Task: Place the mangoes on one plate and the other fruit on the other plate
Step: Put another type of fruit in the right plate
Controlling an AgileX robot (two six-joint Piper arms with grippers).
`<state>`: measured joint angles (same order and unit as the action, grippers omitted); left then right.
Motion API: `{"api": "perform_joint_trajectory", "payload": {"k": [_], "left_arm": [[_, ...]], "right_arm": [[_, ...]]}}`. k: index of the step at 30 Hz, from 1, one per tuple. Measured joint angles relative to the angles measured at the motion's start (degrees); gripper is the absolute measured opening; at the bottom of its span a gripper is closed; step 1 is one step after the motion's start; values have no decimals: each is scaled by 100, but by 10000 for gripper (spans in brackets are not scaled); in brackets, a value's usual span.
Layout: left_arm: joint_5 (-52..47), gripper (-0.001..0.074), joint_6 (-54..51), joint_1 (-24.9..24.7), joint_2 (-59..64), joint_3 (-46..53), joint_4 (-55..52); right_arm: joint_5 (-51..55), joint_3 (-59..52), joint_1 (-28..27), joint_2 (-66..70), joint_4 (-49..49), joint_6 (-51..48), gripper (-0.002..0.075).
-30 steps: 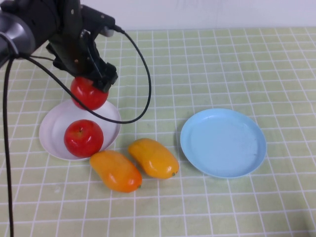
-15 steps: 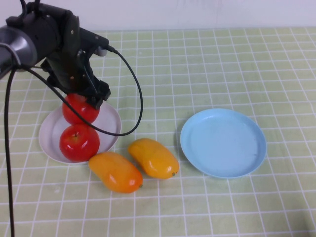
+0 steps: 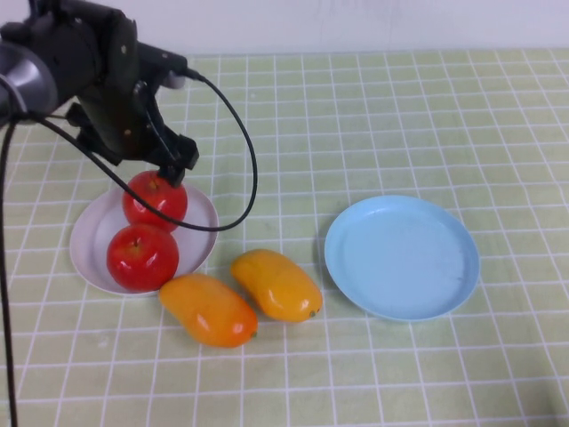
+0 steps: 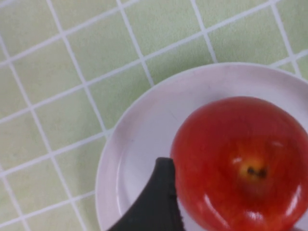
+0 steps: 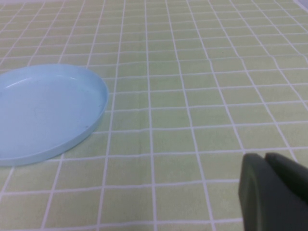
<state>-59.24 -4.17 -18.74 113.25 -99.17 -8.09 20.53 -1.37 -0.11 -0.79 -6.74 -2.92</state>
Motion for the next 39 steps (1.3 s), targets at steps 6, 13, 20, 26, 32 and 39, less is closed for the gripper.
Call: {"api": "perform_joint_trajectory", "payload": {"k": [6, 13, 20, 26, 32, 39], "left_arm": [[-280, 654, 36, -151, -685, 0, -34], [-378, 156, 83, -466, -1734, 476, 16], [706, 13, 273, -468, -3111, 2259, 46], [1574, 5, 640, -468, -4346, 4000, -16], [2613, 4, 1108, -468, -5814, 5616, 93], [2824, 4, 1495, -468, -7280, 6903, 142]], "right_arm": [[0, 0, 0, 0, 0, 0, -16], [0, 0, 0, 0, 0, 0, -16], [0, 0, 0, 0, 0, 0, -16], [0, 0, 0, 0, 0, 0, -16], [0, 0, 0, 0, 0, 0, -15], [0, 0, 0, 0, 0, 0, -15]]}}
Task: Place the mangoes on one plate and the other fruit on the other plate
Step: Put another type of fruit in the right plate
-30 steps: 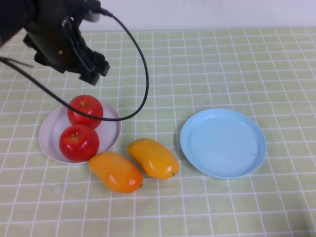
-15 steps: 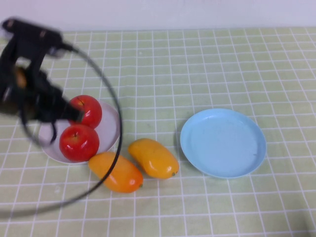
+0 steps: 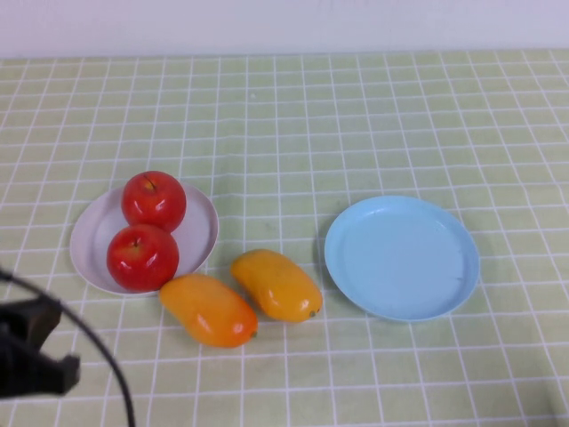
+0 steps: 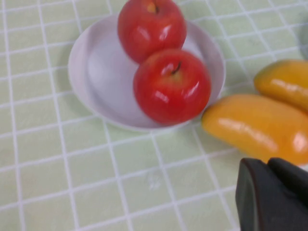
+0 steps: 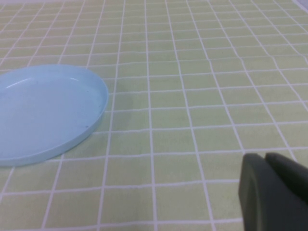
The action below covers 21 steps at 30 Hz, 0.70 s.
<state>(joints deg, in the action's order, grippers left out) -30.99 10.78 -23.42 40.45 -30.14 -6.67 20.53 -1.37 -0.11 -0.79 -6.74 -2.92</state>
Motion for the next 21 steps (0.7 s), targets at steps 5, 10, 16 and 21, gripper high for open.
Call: {"api": "perform_joint_trajectory", "payload": {"k": [5, 10, 16, 21], "left_arm": [[-192, 4, 25, 0, -311, 179, -258], [-121, 4, 37, 0, -335, 192, -300], [828, 4, -84, 0, -481, 426, -406], [1918, 4, -917, 320, -1250, 1178, 154]], "right_arm": [[0, 0, 0, 0, 0, 0, -16], [0, 0, 0, 0, 0, 0, -16], [0, 0, 0, 0, 0, 0, -16], [0, 0, 0, 0, 0, 0, -16]]}}
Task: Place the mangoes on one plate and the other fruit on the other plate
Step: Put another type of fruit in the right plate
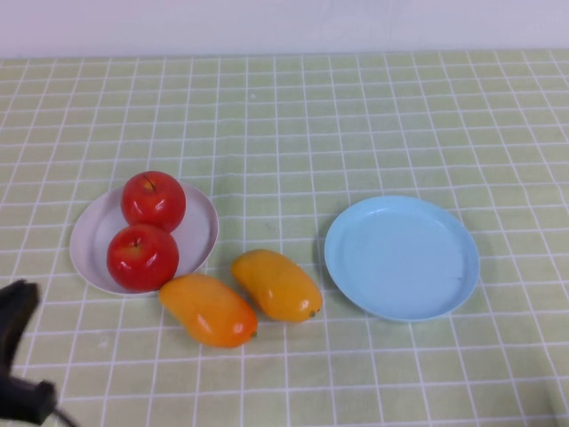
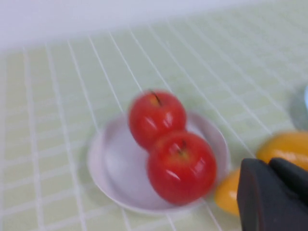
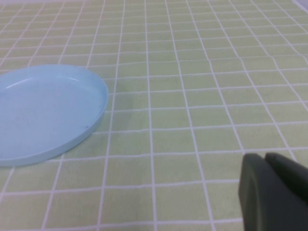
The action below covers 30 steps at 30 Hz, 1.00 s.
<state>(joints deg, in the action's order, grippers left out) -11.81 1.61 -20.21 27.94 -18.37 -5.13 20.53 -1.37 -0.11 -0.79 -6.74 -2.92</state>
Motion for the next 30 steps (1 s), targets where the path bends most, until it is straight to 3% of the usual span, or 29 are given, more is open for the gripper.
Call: {"api": "perform_joint_trajectory", "payload": {"k": [4, 13, 18, 30], "left_arm": [[517, 4, -687, 609, -927, 621, 513], [729, 4, -846, 1688, -2790, 1785, 652], [541, 4, -859, 1724, -2843, 1976, 652], [-970, 4, -841, 1650, -2856, 1976, 640]], "right_arm": [[0, 0, 0, 0, 0, 0, -16], [0, 0, 0, 0, 0, 0, -16], [-9, 0, 0, 0, 0, 0, -15], [-9, 0, 0, 0, 0, 0, -16]]}}
